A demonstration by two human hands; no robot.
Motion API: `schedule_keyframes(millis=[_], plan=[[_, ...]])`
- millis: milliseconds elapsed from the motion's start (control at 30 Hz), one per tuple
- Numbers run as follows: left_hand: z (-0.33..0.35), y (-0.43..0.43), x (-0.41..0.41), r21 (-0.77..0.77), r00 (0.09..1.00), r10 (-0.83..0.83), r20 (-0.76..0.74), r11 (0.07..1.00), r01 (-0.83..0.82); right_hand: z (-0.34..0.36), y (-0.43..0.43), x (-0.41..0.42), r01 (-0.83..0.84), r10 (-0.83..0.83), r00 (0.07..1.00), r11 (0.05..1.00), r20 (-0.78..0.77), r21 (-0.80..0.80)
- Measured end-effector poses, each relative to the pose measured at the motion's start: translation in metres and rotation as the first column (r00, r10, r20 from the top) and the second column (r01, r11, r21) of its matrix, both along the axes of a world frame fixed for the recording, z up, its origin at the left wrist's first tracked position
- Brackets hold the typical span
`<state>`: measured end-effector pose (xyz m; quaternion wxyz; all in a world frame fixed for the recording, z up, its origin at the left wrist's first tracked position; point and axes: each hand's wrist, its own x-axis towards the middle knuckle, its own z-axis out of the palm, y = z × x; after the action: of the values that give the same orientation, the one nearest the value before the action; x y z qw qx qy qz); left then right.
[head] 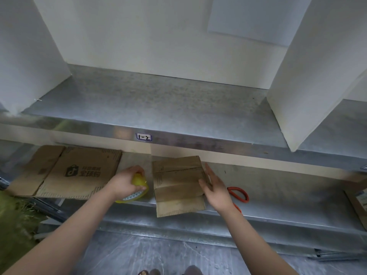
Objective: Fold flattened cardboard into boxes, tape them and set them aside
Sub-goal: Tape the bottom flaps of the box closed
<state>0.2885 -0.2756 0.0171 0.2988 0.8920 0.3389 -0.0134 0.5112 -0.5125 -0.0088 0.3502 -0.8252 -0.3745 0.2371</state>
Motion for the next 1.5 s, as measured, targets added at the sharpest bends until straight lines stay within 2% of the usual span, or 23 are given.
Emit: schedule_keyframes(millis=[67, 167, 233, 333, 467, 567, 667, 800, 933, 1000, 1067, 1200, 1400, 1500], plan=[[-0.001, -0.001, 0.000, -0.005, 1.000, 0.004, 0.009, 1.000, -0.004, -0.014, -0.023, 0.009, 0.049, -0.032, 0.984, 0.994, 0.174, -0.095], [-0.004, -0.002, 0.000, 0.010, 1.000, 0.007, 0.002, 1.000, -0.007, -0.047, -0.062, 0.031, 0.160, -0.048, 0.910, 0.957, 0.412, -0.243], [-0.006, -0.004, -0.001, 0.014, 1.000, 0.022, -0.007, 1.000, -0.022, -0.062, -0.079, 0.045, 0.191, -0.021, 0.916, 0.901, 0.400, -0.390], [-0.009, -0.008, -0.001, 0.023, 0.999, 0.048, 0.001, 0.999, -0.048, -0.075, -0.092, 0.056, 0.125, 0.105, 0.918, 0.837, 0.381, -0.532], [-0.011, -0.015, 0.001, 0.044, 0.997, 0.079, 0.019, 0.996, -0.080, -0.082, -0.091, 0.055, 0.187, 0.111, 0.849, 0.851, 0.517, -0.490], [-0.010, -0.017, 0.003, 0.035, 0.996, 0.087, 0.034, 0.995, -0.088, -0.080, -0.086, 0.055, 0.247, 0.148, 0.780, 0.820, 0.608, -0.516], [-0.007, -0.016, 0.004, 0.032, 0.996, 0.078, 0.033, 0.996, -0.079, -0.083, -0.081, 0.046, 0.259, 0.136, 0.752, 0.839, 0.645, -0.479], [-0.006, -0.014, 0.000, 0.027, 0.995, 0.092, 0.033, 0.995, -0.093, -0.068, -0.078, 0.025, 0.322, 0.185, 0.749, 0.737, 0.637, -0.594], [-0.008, -0.008, -0.006, 0.001, 0.997, 0.068, 0.028, 0.998, -0.068, -0.057, -0.092, 0.005, 0.396, -0.069, 0.818, 0.787, 0.572, -0.472], [-0.009, -0.005, -0.008, -0.003, 0.998, 0.055, 0.031, 0.998, -0.055, -0.050, -0.098, -0.009, 0.468, -0.225, 0.803, 0.812, 0.551, -0.350], [-0.012, -0.004, -0.010, 0.002, 0.997, 0.054, 0.054, 0.999, -0.054, -0.050, -0.103, -0.034, 0.426, -0.260, 0.818, 0.873, 0.513, -0.236], [-0.014, -0.004, -0.013, -0.030, 0.996, 0.028, 0.088, 0.999, -0.025, -0.038, -0.100, -0.100, 0.469, -0.403, 0.786, 0.883, 0.469, -0.029], [-0.011, 0.003, -0.017, -0.064, 0.995, -0.064, 0.079, 0.996, 0.069, -0.018, -0.052, -0.185, 0.425, -0.398, 0.843, 0.905, 0.362, 0.006], [-0.012, 0.007, -0.019, -0.070, 0.992, -0.093, 0.087, 0.993, 0.099, -0.003, -0.023, -0.213, 0.382, -0.353, 0.890, 0.923, 0.287, -0.050]])
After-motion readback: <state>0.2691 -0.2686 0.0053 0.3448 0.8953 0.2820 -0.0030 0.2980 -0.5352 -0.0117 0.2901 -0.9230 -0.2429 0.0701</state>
